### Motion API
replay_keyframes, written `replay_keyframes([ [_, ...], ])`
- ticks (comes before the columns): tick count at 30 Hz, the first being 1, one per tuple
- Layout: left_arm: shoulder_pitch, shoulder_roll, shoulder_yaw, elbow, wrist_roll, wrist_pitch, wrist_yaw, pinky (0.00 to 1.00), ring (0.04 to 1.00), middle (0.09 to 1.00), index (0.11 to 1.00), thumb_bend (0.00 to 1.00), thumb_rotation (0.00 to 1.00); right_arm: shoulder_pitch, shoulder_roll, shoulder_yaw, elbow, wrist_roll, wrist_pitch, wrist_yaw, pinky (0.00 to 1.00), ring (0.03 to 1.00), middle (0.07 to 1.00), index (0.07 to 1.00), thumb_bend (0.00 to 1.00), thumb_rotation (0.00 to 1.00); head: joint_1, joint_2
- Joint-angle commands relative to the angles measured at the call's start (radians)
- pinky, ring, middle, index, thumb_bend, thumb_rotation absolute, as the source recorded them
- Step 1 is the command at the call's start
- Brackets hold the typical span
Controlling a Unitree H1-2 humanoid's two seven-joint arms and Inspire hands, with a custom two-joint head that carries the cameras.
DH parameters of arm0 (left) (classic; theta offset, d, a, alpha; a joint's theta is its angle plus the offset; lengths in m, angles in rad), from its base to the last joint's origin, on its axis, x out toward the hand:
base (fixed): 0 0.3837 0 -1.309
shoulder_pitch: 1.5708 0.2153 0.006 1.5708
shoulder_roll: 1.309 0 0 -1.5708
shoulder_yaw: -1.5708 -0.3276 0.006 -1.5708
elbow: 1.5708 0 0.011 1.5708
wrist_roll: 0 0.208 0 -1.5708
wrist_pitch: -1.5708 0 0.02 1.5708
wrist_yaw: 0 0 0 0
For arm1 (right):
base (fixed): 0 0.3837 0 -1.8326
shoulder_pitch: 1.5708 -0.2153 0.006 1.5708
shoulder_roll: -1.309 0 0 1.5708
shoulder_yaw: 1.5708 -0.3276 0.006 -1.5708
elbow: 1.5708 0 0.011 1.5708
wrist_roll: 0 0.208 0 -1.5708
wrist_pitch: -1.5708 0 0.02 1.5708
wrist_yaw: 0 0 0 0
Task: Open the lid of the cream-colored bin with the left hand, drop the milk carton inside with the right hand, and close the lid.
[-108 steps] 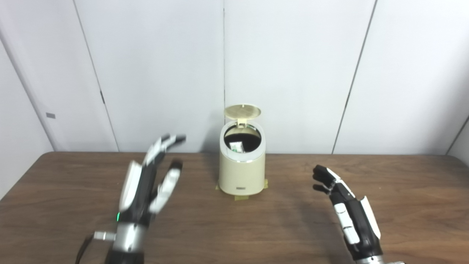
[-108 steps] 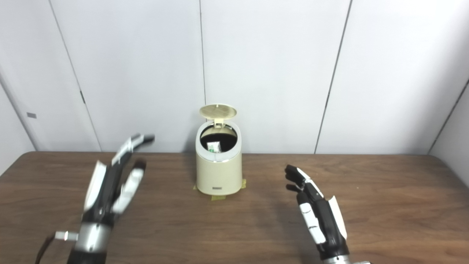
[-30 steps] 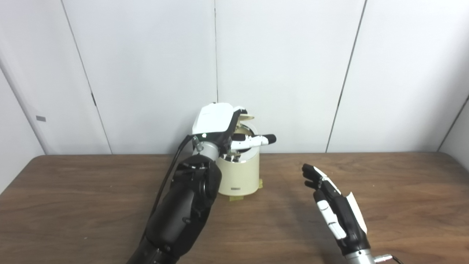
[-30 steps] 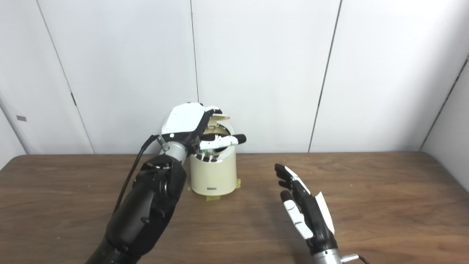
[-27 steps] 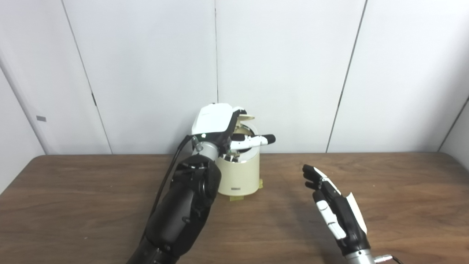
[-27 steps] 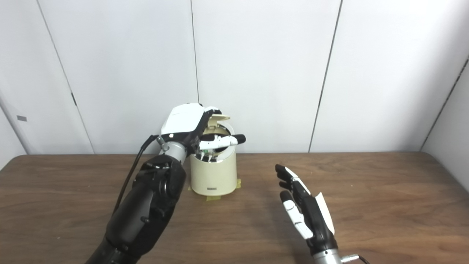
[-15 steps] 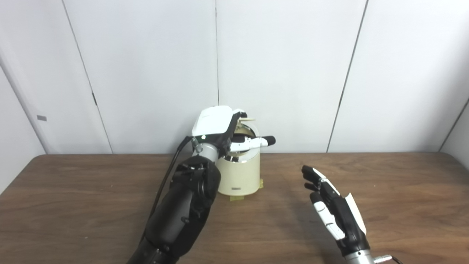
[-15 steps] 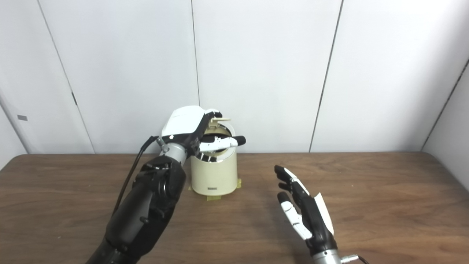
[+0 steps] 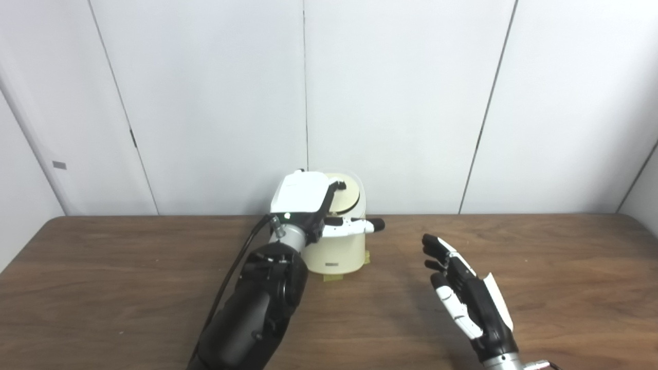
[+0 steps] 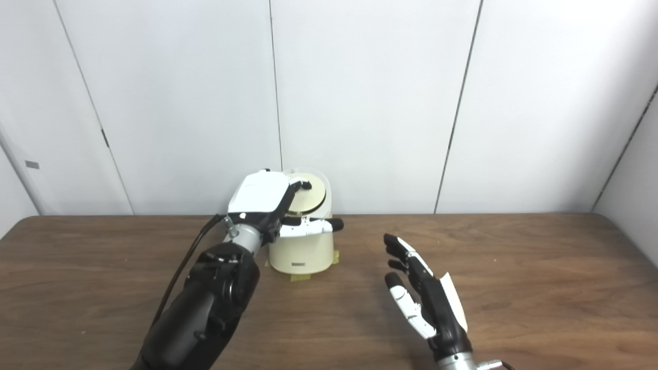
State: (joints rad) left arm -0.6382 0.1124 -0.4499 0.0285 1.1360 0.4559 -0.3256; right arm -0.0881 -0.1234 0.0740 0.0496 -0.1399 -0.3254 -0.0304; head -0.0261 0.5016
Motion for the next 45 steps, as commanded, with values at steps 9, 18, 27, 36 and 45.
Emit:
replay_keyframes([
  [9, -0.012, 0.005, 0.001, -0.039, 0.022, -0.010, 0.007, 1.00, 0.885, 0.816, 0.815, 0.93, 0.99, 0.052, 0.020, 0.009, 0.004, 0.006, -0.005, 0.012, 0.83, 0.881, 0.890, 0.869, 0.20, 0.80, -0.001, 0.009],
  [18, 0.005, 0.019, -0.015, -0.014, 0.055, -0.016, 0.025, 1.00, 0.886, 0.811, 0.811, 0.93, 0.97, 0.051, 0.019, 0.008, 0.004, -0.011, -0.005, 0.009, 0.82, 0.873, 0.879, 0.864, 0.21, 0.82, 0.001, 0.010],
  [27, 0.008, 0.027, -0.032, -0.007, 0.096, -0.010, -0.032, 1.00, 0.887, 0.801, 0.800, 0.92, 0.97, 0.051, 0.023, 0.012, -0.001, -0.018, 0.009, 0.011, 0.82, 0.873, 0.875, 0.866, 0.22, 0.82, -0.002, 0.016],
  [36, 0.018, 0.048, -0.062, 0.067, 0.164, -0.050, -0.003, 1.00, 0.878, 0.787, 0.757, 0.92, 0.91, 0.053, 0.025, 0.014, -0.013, -0.017, 0.024, 0.016, 0.83, 0.883, 0.879, 0.869, 0.23, 0.84, -0.006, 0.016],
  [45, 0.037, 0.045, -0.060, 0.075, 0.170, -0.071, 0.022, 1.00, 0.874, 0.772, 0.748, 0.91, 0.91, 0.054, 0.024, 0.012, -0.015, -0.022, 0.029, 0.013, 0.82, 0.879, 0.877, 0.869, 0.24, 0.84, -0.008, 0.018],
])
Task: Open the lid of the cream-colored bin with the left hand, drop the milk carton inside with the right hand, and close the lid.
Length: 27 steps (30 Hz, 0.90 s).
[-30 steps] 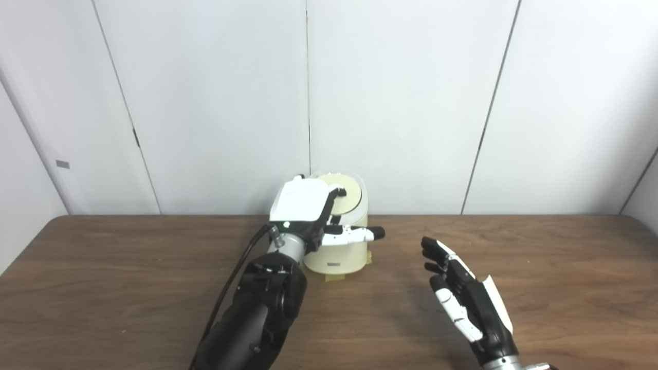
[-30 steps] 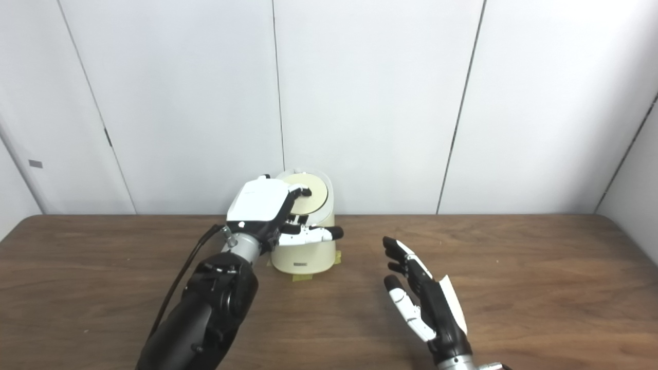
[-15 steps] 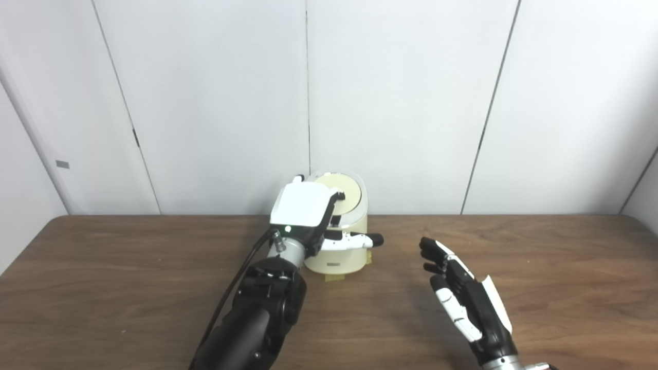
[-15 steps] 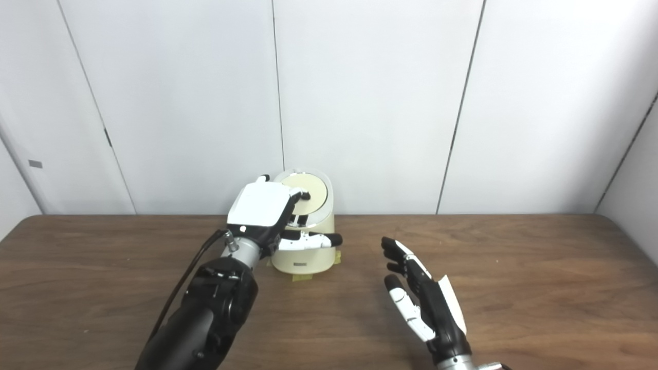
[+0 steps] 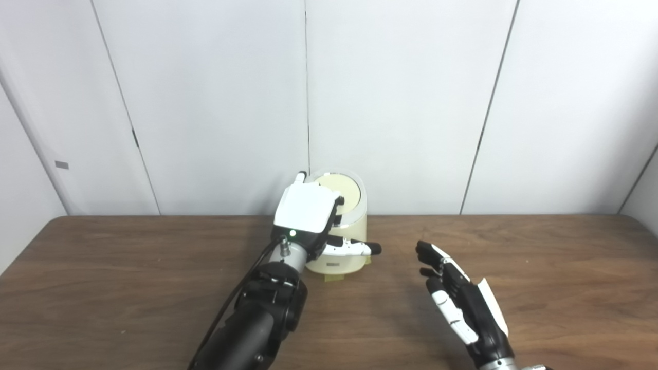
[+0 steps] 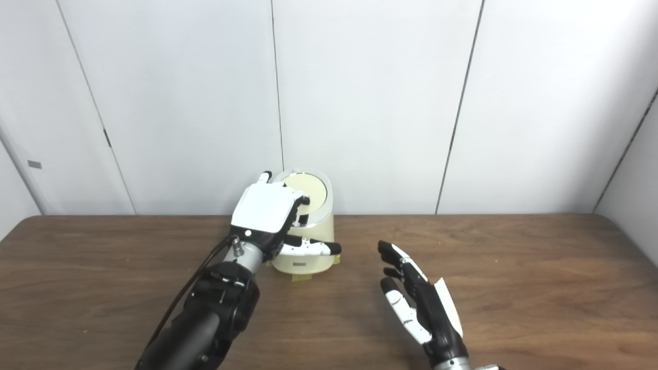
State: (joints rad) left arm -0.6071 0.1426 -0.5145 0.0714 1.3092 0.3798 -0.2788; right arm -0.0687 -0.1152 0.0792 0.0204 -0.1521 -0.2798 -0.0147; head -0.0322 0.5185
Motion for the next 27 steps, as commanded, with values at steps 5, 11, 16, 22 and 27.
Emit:
replay_keyframes([
  [5, 0.017, -0.006, 0.043, 0.029, -0.052, -0.001, 0.051, 1.00, 0.873, 0.778, 0.760, 0.88, 0.92, 0.036, 0.017, 0.006, 0.012, -0.010, -0.012, -0.003, 0.82, 0.879, 0.878, 0.865, 0.23, 0.82, -0.001, 0.004],
  [11, 0.030, -0.016, 0.080, 0.022, -0.133, -0.063, 0.195, 1.00, 0.867, 0.770, 0.769, 0.82, 0.91, 0.035, 0.020, 0.005, 0.017, -0.019, -0.016, -0.009, 0.82, 0.877, 0.874, 0.865, 0.24, 0.83, -0.003, 0.002],
  [16, 0.044, -0.027, 0.103, -0.003, -0.197, -0.110, 0.280, 1.00, 0.875, 0.786, 0.803, 0.76, 0.90, 0.033, 0.022, 0.004, 0.021, -0.002, -0.012, -0.001, 0.84, 0.884, 0.879, 0.871, 0.23, 0.82, 0.000, 0.002],
  [22, 0.070, -0.063, 0.159, -0.057, -0.315, -0.130, 0.297, 1.00, 0.928, 0.878, 0.888, 0.72, 0.89, 0.033, 0.020, 0.007, 0.017, -0.013, -0.003, -0.003, 0.82, 0.882, 0.881, 0.867, 0.22, 0.80, 0.000, 0.000],
  [27, 0.110, -0.091, 0.212, -0.110, -0.416, -0.143, 0.312, 1.00, 0.993, 0.974, 0.981, 0.67, 0.93, 0.034, 0.021, 0.007, 0.018, -0.018, -0.003, -0.006, 0.82, 0.879, 0.876, 0.866, 0.22, 0.79, -0.002, -0.001],
])
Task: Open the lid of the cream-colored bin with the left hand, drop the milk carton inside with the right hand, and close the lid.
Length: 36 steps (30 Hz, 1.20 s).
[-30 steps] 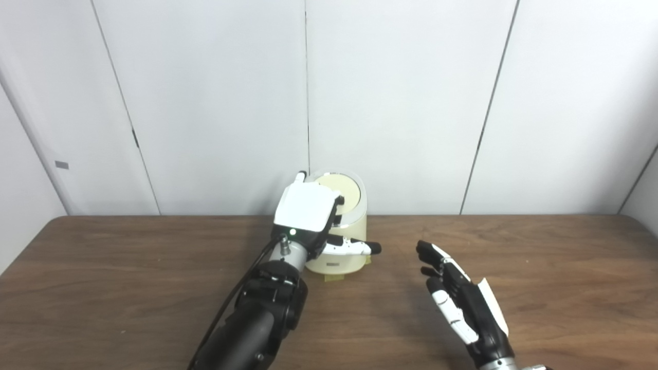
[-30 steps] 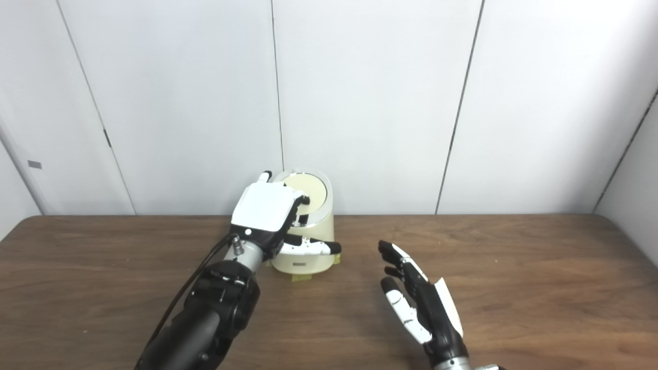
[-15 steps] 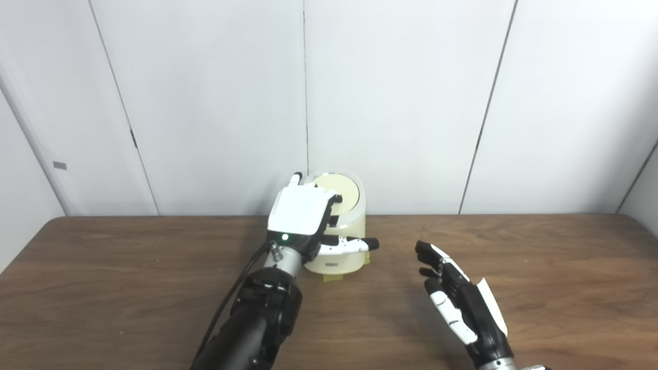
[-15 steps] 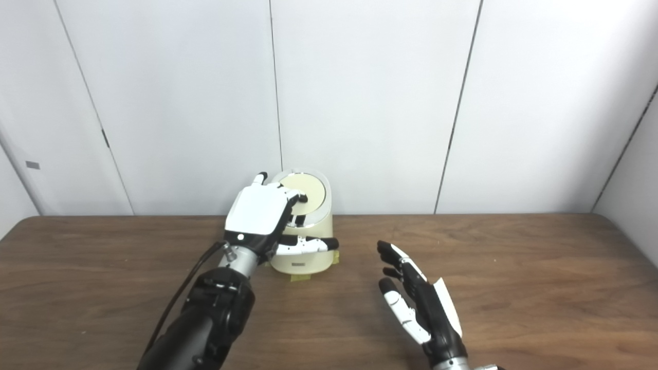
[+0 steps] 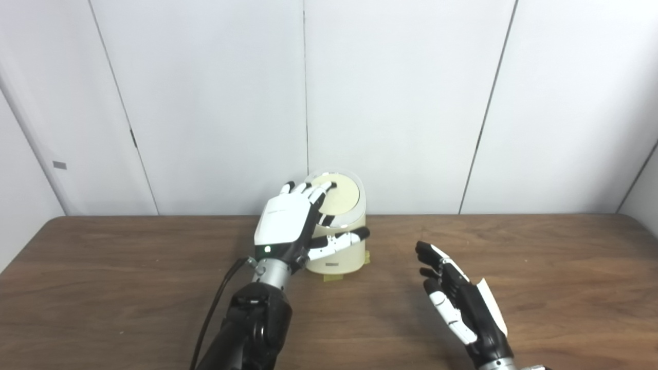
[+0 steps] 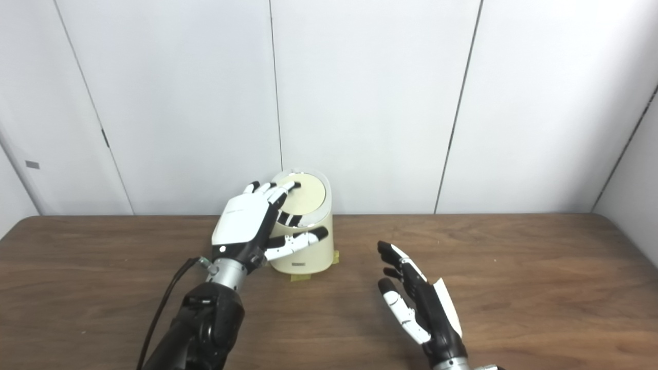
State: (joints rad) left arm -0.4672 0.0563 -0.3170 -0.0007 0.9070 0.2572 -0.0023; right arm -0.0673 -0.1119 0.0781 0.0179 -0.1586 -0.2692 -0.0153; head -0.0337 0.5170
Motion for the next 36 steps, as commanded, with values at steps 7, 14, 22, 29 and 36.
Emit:
replay_keyframes([
  [7, 0.014, -0.005, 0.058, -0.065, -0.065, -0.054, 0.092, 1.00, 1.000, 1.000, 1.000, 0.62, 0.96, 0.035, 0.015, 0.007, 0.016, -0.009, -0.012, -0.001, 0.82, 0.879, 0.874, 0.864, 0.22, 0.78, 0.001, 0.002],
  [14, 0.080, 0.005, 0.103, -0.128, -0.111, -0.064, 0.112, 1.00, 1.000, 1.000, 1.000, 0.61, 0.96, 0.033, 0.011, 0.006, 0.022, -0.015, -0.020, -0.004, 0.82, 0.875, 0.873, 0.864, 0.21, 0.79, 0.004, 0.002],
  [22, 0.196, -0.002, 0.187, -0.181, -0.329, -0.210, 0.155, 0.95, 0.951, 0.955, 0.950, 0.53, 0.99, 0.033, 0.011, 0.004, 0.023, -0.010, -0.021, -0.003, 0.82, 0.877, 0.874, 0.865, 0.23, 0.80, 0.002, 0.003],
  [29, 0.290, 0.048, 0.253, -0.151, -0.635, -0.355, 0.053, 0.76, 0.860, 0.883, 0.879, 0.23, 0.92, 0.030, 0.021, -0.003, 0.029, 0.015, -0.051, -0.007, 0.83, 0.878, 0.886, 0.867, 0.20, 0.87, -0.003, 0.005],
  [36, 0.351, 0.074, 0.298, -0.119, -0.766, -0.411, 0.018, 0.75, 0.847, 0.868, 0.867, 0.20, 0.75, 0.029, 0.028, -0.008, 0.022, 0.013, -0.045, -0.015, 0.81, 0.869, 0.880, 0.858, 0.18, 0.90, -0.007, 0.008],
])
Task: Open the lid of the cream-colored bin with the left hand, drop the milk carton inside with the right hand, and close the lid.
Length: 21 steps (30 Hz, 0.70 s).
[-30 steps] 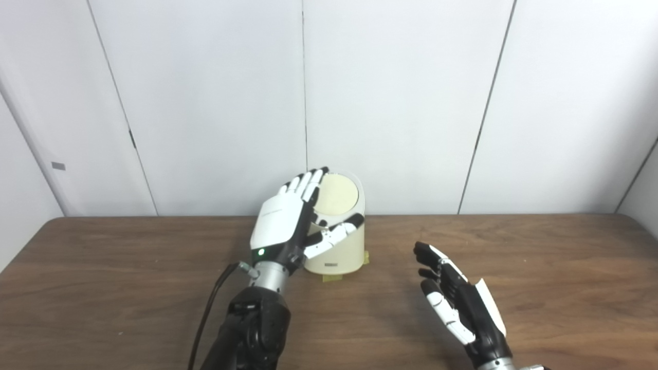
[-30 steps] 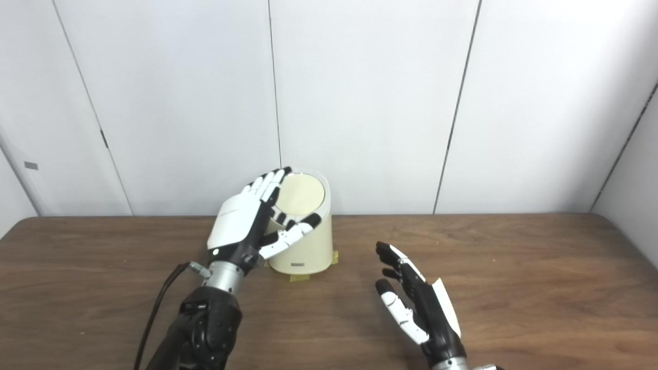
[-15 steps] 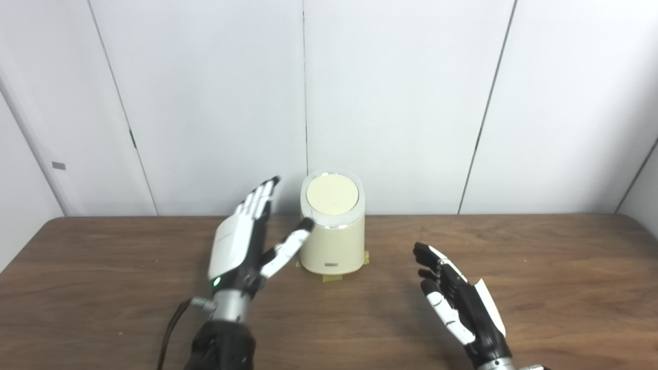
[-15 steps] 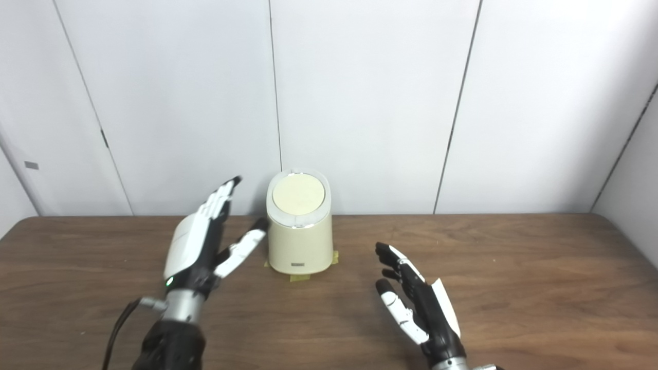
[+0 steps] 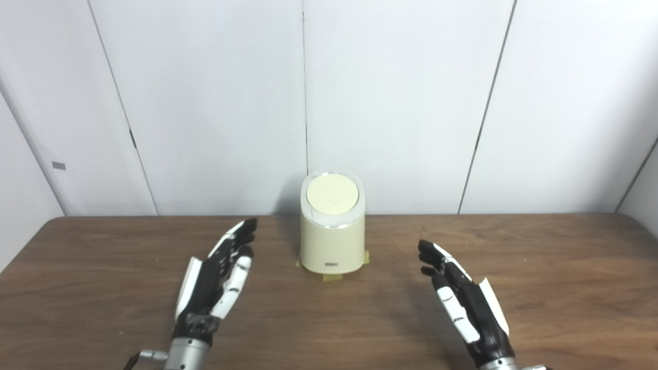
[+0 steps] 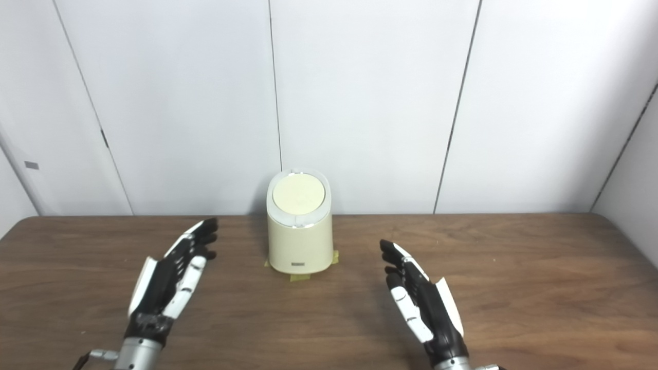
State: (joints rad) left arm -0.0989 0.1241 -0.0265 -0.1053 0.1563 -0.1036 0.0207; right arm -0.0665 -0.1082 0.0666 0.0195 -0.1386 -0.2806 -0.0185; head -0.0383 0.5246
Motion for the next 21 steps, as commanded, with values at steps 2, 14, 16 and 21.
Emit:
replay_keyframes([
  [2, -0.002, 0.011, 0.016, -0.010, -0.034, -0.065, -0.008, 0.74, 0.837, 0.858, 0.858, 0.21, 0.76, 0.026, 0.025, 0.002, 0.022, -0.008, -0.034, -0.015, 0.81, 0.866, 0.875, 0.850, 0.19, 0.89, -0.002, 0.001],
  [14, 0.075, -0.040, 0.041, 0.089, -0.127, -0.173, -0.015, 0.79, 0.844, 0.854, 0.849, 0.21, 0.70, 0.036, 0.017, -0.009, 0.014, 0.006, -0.033, -0.016, 0.81, 0.869, 0.873, 0.851, 0.20, 0.87, -0.013, 0.009],
  [16, 0.077, -0.041, 0.040, 0.107, -0.132, -0.197, -0.020, 0.79, 0.845, 0.856, 0.849, 0.20, 0.72, 0.039, 0.016, -0.013, 0.014, 0.022, -0.035, -0.012, 0.80, 0.860, 0.872, 0.852, 0.21, 0.85, -0.012, 0.011],
  [21, 0.096, -0.042, 0.035, 0.112, -0.124, -0.198, -0.017, 0.82, 0.854, 0.861, 0.854, 0.22, 0.72, 0.041, 0.010, -0.017, 0.014, 0.043, -0.030, 0.000, 0.80, 0.853, 0.868, 0.853, 0.21, 0.84, 0.005, 0.016],
])
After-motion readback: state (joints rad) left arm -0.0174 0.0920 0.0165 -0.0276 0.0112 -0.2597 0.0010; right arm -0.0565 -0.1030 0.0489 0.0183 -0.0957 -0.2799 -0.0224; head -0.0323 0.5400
